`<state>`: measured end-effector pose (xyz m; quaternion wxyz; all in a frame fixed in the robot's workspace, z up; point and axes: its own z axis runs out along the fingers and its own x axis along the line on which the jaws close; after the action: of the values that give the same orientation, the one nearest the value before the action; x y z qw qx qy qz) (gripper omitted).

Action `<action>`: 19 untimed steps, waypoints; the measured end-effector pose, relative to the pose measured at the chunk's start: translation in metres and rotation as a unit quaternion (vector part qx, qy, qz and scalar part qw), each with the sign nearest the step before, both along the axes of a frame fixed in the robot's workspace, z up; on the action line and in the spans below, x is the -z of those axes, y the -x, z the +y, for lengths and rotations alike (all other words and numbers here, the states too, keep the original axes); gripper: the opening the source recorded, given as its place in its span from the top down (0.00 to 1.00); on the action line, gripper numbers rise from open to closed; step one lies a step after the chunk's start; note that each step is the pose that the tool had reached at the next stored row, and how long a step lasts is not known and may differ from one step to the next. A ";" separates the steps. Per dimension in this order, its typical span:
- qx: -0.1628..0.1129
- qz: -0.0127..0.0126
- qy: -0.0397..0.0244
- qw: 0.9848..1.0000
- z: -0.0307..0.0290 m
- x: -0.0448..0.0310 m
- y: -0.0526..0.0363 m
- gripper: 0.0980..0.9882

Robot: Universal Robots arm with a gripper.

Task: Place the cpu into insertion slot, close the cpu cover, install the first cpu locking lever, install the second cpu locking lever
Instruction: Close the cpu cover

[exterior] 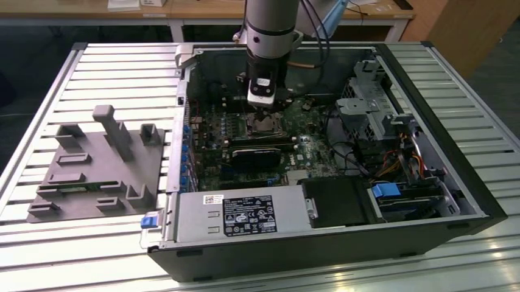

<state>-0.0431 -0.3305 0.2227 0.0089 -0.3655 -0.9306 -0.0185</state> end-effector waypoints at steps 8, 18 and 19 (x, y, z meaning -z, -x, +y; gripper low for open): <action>-0.073 0.000 0.000 0.997 0.0000 0.0002 0.0000 1.00; -0.163 0.000 0.000 0.987 0.0000 0.0005 0.0000 1.00; -0.172 0.000 0.000 0.985 0.0000 0.0005 0.0000 1.00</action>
<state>-0.0431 -0.3305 0.2222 0.0120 -0.1995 -0.9797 -0.0166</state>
